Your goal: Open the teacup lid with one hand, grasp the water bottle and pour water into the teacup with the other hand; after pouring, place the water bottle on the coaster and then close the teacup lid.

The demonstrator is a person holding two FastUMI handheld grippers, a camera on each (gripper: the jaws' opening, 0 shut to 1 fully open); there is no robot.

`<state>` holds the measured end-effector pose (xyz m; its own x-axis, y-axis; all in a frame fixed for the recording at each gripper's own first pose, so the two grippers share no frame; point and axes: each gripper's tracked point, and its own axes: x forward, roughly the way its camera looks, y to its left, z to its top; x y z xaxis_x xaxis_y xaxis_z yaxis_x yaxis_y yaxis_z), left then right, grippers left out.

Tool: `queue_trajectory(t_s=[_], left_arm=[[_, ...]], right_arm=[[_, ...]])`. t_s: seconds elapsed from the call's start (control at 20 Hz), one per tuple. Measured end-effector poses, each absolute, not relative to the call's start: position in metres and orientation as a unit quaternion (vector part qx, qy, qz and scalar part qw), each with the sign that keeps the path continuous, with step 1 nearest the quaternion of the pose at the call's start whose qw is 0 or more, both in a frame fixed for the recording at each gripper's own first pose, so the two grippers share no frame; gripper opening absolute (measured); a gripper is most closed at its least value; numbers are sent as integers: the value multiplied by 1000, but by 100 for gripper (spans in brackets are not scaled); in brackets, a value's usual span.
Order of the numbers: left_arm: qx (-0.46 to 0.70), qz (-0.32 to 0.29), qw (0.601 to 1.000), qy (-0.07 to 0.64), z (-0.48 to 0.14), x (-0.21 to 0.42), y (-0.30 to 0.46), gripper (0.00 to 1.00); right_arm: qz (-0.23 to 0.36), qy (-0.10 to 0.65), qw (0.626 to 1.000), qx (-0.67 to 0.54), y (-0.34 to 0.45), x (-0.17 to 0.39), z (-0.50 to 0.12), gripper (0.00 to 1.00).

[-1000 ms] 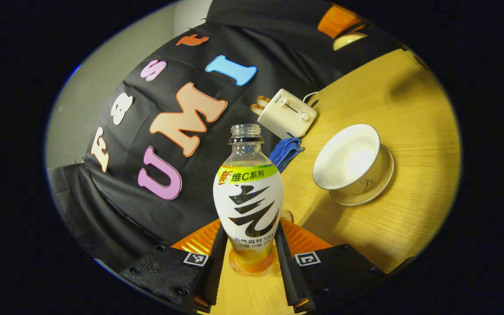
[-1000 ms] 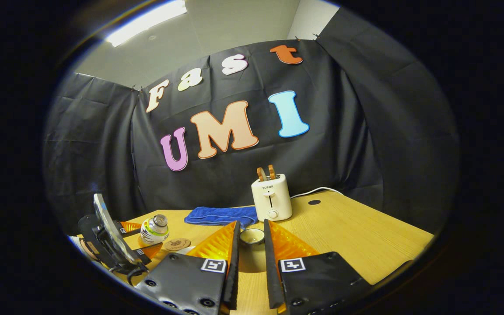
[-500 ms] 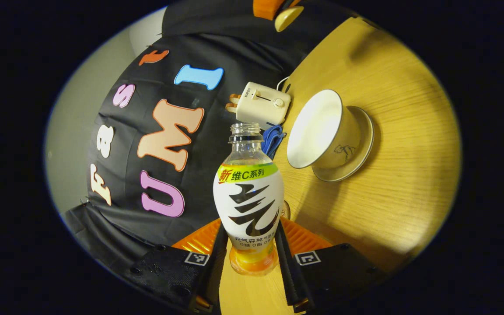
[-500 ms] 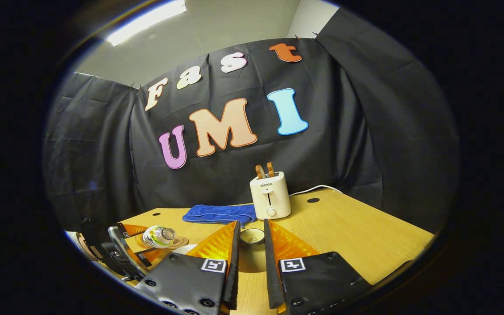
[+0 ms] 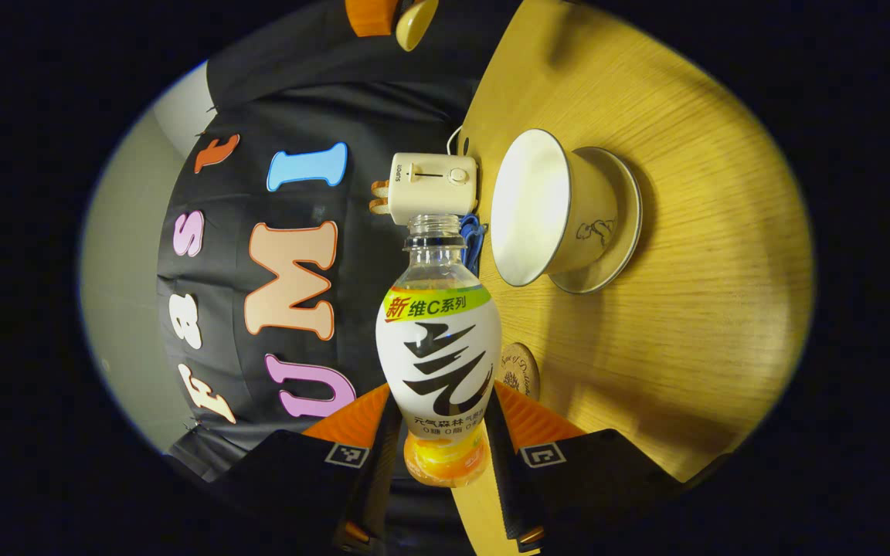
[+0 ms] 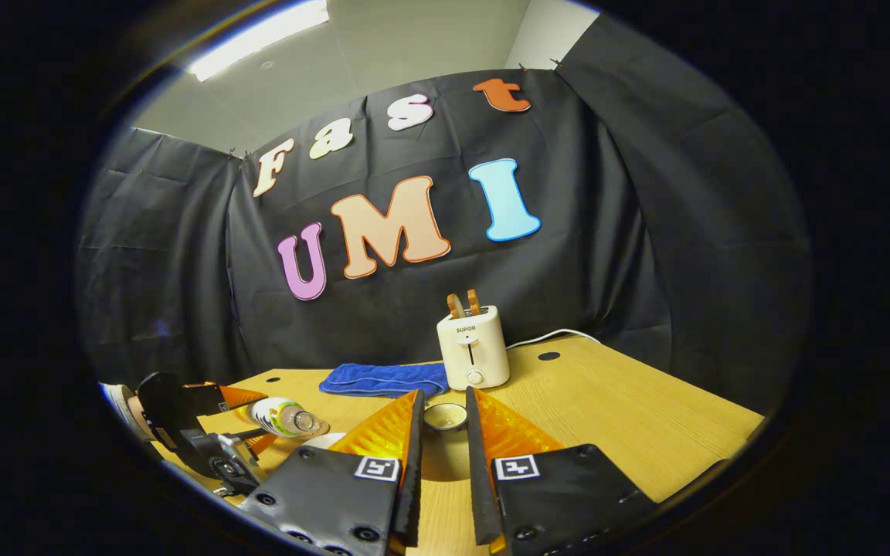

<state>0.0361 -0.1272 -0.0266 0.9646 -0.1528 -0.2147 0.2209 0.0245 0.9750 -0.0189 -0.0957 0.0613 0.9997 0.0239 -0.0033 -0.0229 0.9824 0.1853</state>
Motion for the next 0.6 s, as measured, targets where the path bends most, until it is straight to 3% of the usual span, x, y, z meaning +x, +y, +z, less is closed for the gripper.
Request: queue_trajectory(t_s=[0.05, 0.45, 0.6], left_arm=[[696, -132, 705, 27, -26, 37, -127, 56], [750, -135, 647, 28, -22, 39, -122, 56], [764, -136, 630, 30, -20, 40, -121, 57]], right_arm=[[11, 3, 996, 93, -97, -19, 60, 33], [14, 12, 995, 94, -95, -17, 55, 28], [16, 11, 995, 93, -93, -18, 56, 31]])
